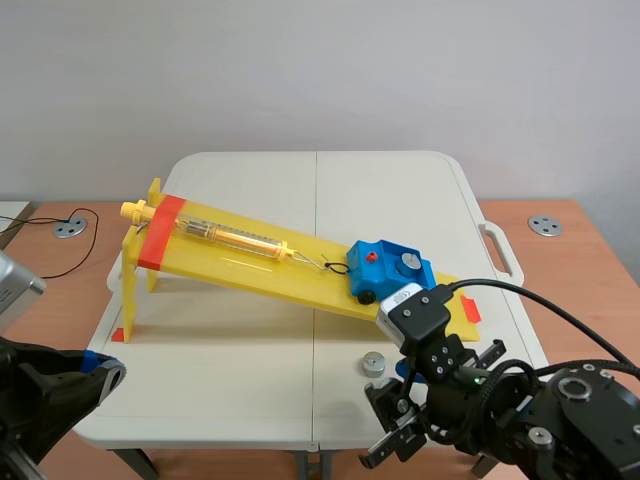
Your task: Place the four metal weights on the blue cart on the ramp.
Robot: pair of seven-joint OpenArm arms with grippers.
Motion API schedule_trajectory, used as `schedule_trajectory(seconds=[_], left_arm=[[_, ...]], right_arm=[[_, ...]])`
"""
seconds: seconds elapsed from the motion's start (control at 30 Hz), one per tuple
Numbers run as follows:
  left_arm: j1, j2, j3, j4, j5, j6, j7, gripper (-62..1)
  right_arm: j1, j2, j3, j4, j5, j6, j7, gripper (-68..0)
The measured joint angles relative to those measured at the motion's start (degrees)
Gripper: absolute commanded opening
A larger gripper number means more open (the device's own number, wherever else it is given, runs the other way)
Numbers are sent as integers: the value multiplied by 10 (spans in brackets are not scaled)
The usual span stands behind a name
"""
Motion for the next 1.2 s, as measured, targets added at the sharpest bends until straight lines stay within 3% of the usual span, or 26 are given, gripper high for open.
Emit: schedule_trajectory(seconds=[0.13, 0.33, 0.77, 1.0, 1.2], left_arm=[[0, 0, 0, 0, 0, 0, 0, -569], [0, 0, 0, 0, 0, 0, 0, -569], [0, 0, 0, 0, 0, 0, 0, -569], [0, 0, 0, 0, 0, 0, 0, -569], [0, 0, 0, 0, 0, 0, 0, -569]], right_arm=[[9, -5, -8, -21, 0, 0, 3, -403], [28, -9, -20, -43, 0, 0, 9, -461], [29, -14, -20, -43, 2, -31, 11, -669], [29, -14, -20, -43, 3, -35, 13, -669], [19, -9, -17, -18, 37, -32, -12, -669]])
